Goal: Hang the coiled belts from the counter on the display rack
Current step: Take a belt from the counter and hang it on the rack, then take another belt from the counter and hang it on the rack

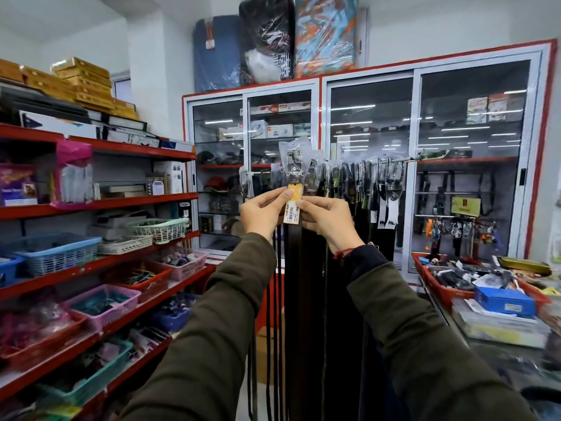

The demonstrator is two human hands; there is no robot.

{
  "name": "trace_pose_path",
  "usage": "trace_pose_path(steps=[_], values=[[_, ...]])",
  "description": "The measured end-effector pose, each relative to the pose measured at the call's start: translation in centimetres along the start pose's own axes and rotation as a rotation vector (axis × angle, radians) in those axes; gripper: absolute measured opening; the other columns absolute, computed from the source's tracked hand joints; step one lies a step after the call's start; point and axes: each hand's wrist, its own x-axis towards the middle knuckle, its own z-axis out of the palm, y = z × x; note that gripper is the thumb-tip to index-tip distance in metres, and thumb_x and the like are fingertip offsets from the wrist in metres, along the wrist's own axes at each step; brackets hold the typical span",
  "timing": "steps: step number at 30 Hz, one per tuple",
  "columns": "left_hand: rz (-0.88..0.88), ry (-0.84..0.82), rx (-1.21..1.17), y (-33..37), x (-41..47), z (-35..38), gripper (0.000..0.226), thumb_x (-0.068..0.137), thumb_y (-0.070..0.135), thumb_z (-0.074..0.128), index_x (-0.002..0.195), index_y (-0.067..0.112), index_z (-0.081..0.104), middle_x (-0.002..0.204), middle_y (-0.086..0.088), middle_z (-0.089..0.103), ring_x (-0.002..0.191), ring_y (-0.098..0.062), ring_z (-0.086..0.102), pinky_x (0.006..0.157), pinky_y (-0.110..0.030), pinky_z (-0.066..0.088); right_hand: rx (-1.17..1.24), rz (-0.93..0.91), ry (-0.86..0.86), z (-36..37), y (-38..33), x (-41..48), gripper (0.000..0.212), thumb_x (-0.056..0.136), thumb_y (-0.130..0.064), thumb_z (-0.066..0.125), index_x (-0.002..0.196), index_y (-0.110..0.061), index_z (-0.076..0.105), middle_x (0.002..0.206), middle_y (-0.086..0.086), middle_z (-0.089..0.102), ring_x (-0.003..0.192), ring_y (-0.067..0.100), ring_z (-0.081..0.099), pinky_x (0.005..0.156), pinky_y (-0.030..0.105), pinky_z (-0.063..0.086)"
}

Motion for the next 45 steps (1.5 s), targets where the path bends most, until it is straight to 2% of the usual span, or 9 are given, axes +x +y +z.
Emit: trace_pose_path(steps=[6, 10, 13, 16, 20, 24, 30, 43, 45], values=[[-0.044, -0.020, 0.085, -0.8, 1.7, 0.6, 0.027, 0.081, 0.012, 0.082, 0.106, 0.003, 0.077, 0.106, -0.022, 0.076, 0.105, -0.038, 0.072, 0.099, -0.051, 0.056, -0.058, 0.060, 0.044, -0.1, 0.5, 1.5, 0.027, 0.094, -0.003, 0.063, 0.119, 0.009, 0.066, 0.118, 0.031, 0.069, 0.076, 0.018, 0.067, 0.071, 0.026, 0.060], [-0.044, -0.001, 0.091, -1.6, 1.9, 1.4, 0.026, 0.084, 0.011, 0.078, 0.110, 0.005, 0.076, 0.106, -0.022, 0.076, 0.104, -0.038, 0.073, 0.096, -0.052, 0.057, -0.096, 0.049, 0.078, -0.7, 1.0, 2.0, 0.029, 0.092, -0.001, 0.065, 0.121, 0.007, 0.065, 0.111, 0.026, 0.071, 0.073, 0.016, 0.069, 0.057, 0.019, 0.061], [0.073, 0.005, 0.202, -2.5, 1.0, 1.6, 0.030, 0.090, 0.007, 0.071, 0.119, 0.005, 0.072, 0.113, -0.020, 0.075, 0.102, -0.028, 0.072, 0.099, -0.044, 0.056, -0.310, -0.048, 0.140, -1.6, 1.8, 1.7, 0.031, 0.094, -0.005, 0.063, 0.124, 0.000, 0.065, 0.101, 0.014, 0.073, 0.085, 0.020, 0.072, 0.076, 0.029, 0.063], [0.264, 0.025, 0.405, -3.7, -1.2, 1.5, 0.040, 0.095, 0.011, 0.063, 0.135, 0.008, 0.061, 0.135, -0.011, 0.064, 0.111, -0.017, 0.064, 0.099, -0.028, 0.052, -0.621, -0.238, 0.194, -2.8, 2.9, 0.0, 0.029, 0.095, -0.011, 0.058, 0.124, -0.010, 0.067, 0.114, 0.008, 0.073, 0.101, 0.021, 0.071, 0.092, 0.039, 0.058], [0.499, 0.011, 0.731, -6.3, -4.6, 1.4, 0.050, 0.099, 0.020, 0.054, 0.148, 0.014, 0.046, 0.159, -0.003, 0.039, 0.146, -0.021, 0.036, 0.121, -0.033, 0.029, -1.012, -0.409, 0.232, -5.3, 4.6, -3.2, 0.036, 0.097, -0.022, 0.051, 0.133, -0.023, 0.055, 0.137, -0.003, 0.057, 0.119, 0.018, 0.061, 0.092, 0.039, 0.056], [0.583, -0.071, 0.833, -9.4, -9.0, 1.5, 0.055, 0.097, 0.017, 0.052, 0.151, 0.020, 0.039, 0.165, 0.001, 0.027, 0.154, -0.022, 0.021, 0.123, -0.043, 0.029, -1.239, -0.452, 0.286, -8.8, 6.1, -6.9, 0.051, 0.097, -0.023, 0.052, 0.146, -0.020, 0.043, 0.156, 0.003, 0.038, 0.149, 0.025, 0.031, 0.120, 0.045, 0.033], [0.491, -0.220, 0.868, -15.5, -18.1, 3.2, 0.057, 0.098, 0.019, 0.050, 0.152, 0.023, 0.034, 0.167, 0.003, 0.021, 0.157, -0.021, 0.011, 0.128, -0.047, 0.015, -1.451, -0.304, 0.307, -16.3, 9.5, -15.4, 0.055, 0.095, -0.028, 0.052, 0.148, -0.022, 0.038, 0.165, 0.005, 0.021, 0.156, 0.030, 0.010, 0.125, 0.056, 0.011], [0.203, -0.708, 0.751, -26.4, -37.5, 12.3, 0.052, 0.107, 0.042, 0.036, 0.156, 0.027, 0.028, 0.168, 0.007, 0.016, 0.158, -0.013, 0.001, 0.129, -0.038, -0.003, -1.750, 0.323, 0.426, -35.4, 12.7, -34.6, 0.053, 0.094, -0.041, 0.056, 0.142, -0.018, 0.049, 0.162, 0.010, 0.031, 0.154, 0.035, 0.019, 0.120, 0.064, 0.012], [0.165, -0.835, 0.793, -27.6, -39.7, 14.0, 0.054, 0.107, 0.043, 0.036, 0.157, 0.025, 0.026, 0.169, 0.005, 0.015, 0.158, -0.015, 0.001, 0.129, -0.038, -0.004, -1.729, 0.434, 0.427, -38.3, 12.6, -36.9, 0.048, 0.095, -0.032, 0.055, 0.140, -0.018, 0.050, 0.160, 0.008, 0.035, 0.154, 0.032, 0.021, 0.120, 0.064, 0.010]])
